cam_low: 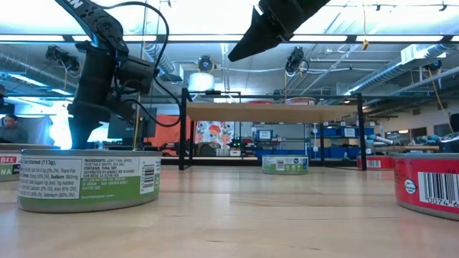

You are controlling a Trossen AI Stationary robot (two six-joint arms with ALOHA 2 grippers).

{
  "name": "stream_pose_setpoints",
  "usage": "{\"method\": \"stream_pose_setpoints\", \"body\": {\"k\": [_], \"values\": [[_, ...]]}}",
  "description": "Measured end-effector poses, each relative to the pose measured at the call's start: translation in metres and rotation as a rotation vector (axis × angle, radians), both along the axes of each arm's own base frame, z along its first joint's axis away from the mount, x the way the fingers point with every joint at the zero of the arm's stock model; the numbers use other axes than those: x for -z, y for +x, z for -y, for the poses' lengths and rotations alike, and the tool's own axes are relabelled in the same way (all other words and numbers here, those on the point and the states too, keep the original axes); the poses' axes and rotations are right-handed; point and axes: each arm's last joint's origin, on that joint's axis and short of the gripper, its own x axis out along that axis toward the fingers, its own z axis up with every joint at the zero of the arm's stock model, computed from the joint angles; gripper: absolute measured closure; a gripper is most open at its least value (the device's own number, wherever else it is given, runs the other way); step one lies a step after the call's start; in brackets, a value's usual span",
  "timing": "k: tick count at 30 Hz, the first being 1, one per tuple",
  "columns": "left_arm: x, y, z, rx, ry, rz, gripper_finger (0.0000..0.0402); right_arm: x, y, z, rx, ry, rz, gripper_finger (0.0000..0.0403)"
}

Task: Stack canned seafood by type on shelf
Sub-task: Adjust the green and white tuna can

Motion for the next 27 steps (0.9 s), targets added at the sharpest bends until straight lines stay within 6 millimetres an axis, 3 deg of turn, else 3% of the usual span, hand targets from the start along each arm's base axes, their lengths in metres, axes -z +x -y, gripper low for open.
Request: {"method": "stream_pose_setpoints", "body": {"k": [10,27], "values": [[0.000,0.012,0.022,0.117,-0.017,0.036,0.0400,0.000,0.000,0.003,0.012,0.006,0.002,0.0400],[-0.002,0.054,0.059,0.322,-0.089,0.400,0.0400,0.000,0.001,0.003,0.013,0.010,0.004,0.0400]]}}
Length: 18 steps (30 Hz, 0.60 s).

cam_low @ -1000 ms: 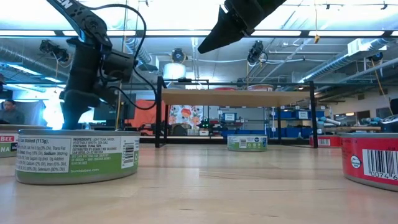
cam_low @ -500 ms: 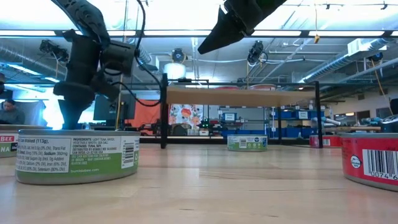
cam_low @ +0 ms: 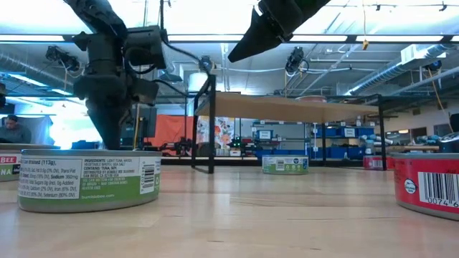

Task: Stack canned seafood by type on shelf
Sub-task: Adjust the green and white tuna can

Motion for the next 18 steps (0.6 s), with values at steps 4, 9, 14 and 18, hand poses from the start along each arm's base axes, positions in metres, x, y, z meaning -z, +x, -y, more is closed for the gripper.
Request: {"method": "stream_pose_setpoints", "body": {"k": [4,9,14,18], "values": [[0.000,0.004,0.010,0.049,-0.012,0.030,0.0398,0.000,0.000,0.000,0.000,0.000,0.001,0.0400],[-0.001,0.006,0.020,0.101,-0.003,0.048,0.0397,0.000,0.000,0.000,0.000,0.000,0.001,0.0400],[-0.001,0.005,0.032,0.196,0.071,0.044,0.0397,0.005,0.002,0.007,0.032,0.014,-0.020,0.0400],[-0.007,0.003,0.045,0.275,0.085,0.085,0.0397,0.020,0.006,0.022,0.077,0.004,-0.089,0.0400]]}}
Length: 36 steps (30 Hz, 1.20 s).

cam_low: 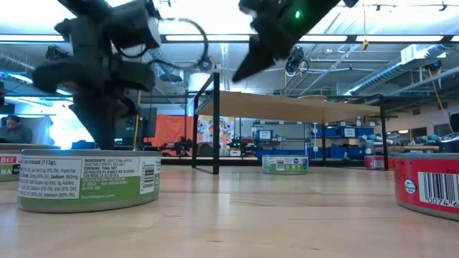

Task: Stack canned seafood by type on shelf
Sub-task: Adjust the green and white tuna can, then adjust the shelf

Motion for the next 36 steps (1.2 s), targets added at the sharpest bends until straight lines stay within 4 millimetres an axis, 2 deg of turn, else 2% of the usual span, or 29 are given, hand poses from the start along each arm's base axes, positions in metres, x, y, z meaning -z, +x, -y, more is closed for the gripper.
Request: {"method": "stream_pose_setpoints", "body": {"k": [5,9,16,22,25,28,31,36], "values": [[-0.010,-0.001,0.015,0.079,-0.007,0.160,0.0397,0.020,0.009,0.019,0.015,-0.031,-0.072,0.0400],[-0.014,-0.003,0.021,0.113,-0.014,0.262,0.0397,0.023,0.014,0.035,0.041,-0.034,-0.046,0.0400],[-0.014,-0.002,0.020,0.060,0.023,0.343,0.0397,0.022,0.022,0.068,0.063,0.004,0.039,0.0400],[-0.017,0.005,0.018,-0.007,0.114,0.424,0.0397,0.039,0.030,0.091,0.085,0.017,0.039,0.0400],[-0.021,0.009,0.017,-0.038,0.156,0.488,0.0397,0.040,0.030,0.098,0.095,0.010,0.042,0.0400],[-0.026,0.013,0.016,-0.073,0.200,0.546,0.0397,0.033,0.028,0.099,0.101,0.010,0.065,0.0400],[-0.029,0.015,0.014,-0.073,0.245,0.585,0.0397,0.012,0.021,0.090,0.083,0.005,0.107,0.0398],[-0.035,0.020,0.010,-0.089,0.276,0.660,0.0397,-0.019,-0.009,0.074,0.078,0.028,0.025,0.0398]]}}
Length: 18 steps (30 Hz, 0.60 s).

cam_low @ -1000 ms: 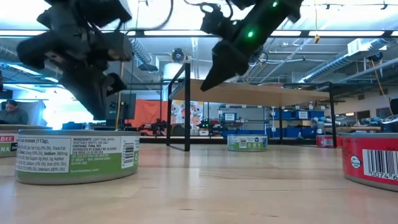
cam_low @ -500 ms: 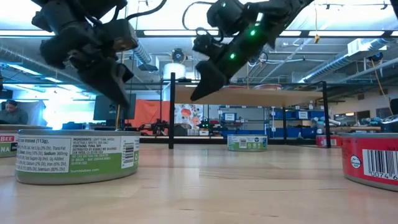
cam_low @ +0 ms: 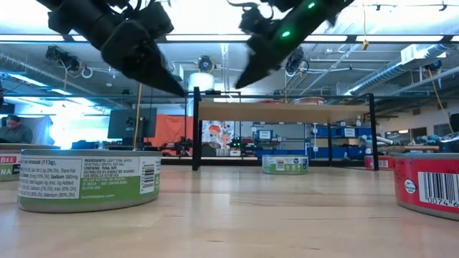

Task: Stack canned seafood by type on shelf
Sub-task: Adjust the shelf

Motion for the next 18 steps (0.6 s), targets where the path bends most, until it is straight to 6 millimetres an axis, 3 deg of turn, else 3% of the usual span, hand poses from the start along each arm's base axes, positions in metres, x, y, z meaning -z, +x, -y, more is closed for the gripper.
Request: {"method": "stream_pose_setpoints", "body": {"k": [11,18], "values": [[-0.016,0.010,-0.001,0.182,-0.050,0.177,0.0397,-0.051,-0.121,0.011,0.601,0.082,-0.189,0.0399],[-0.018,0.012,-0.012,0.178,-0.035,0.187,0.0397,-0.059,-0.172,0.025,0.954,0.123,-0.248,0.0400]]}}
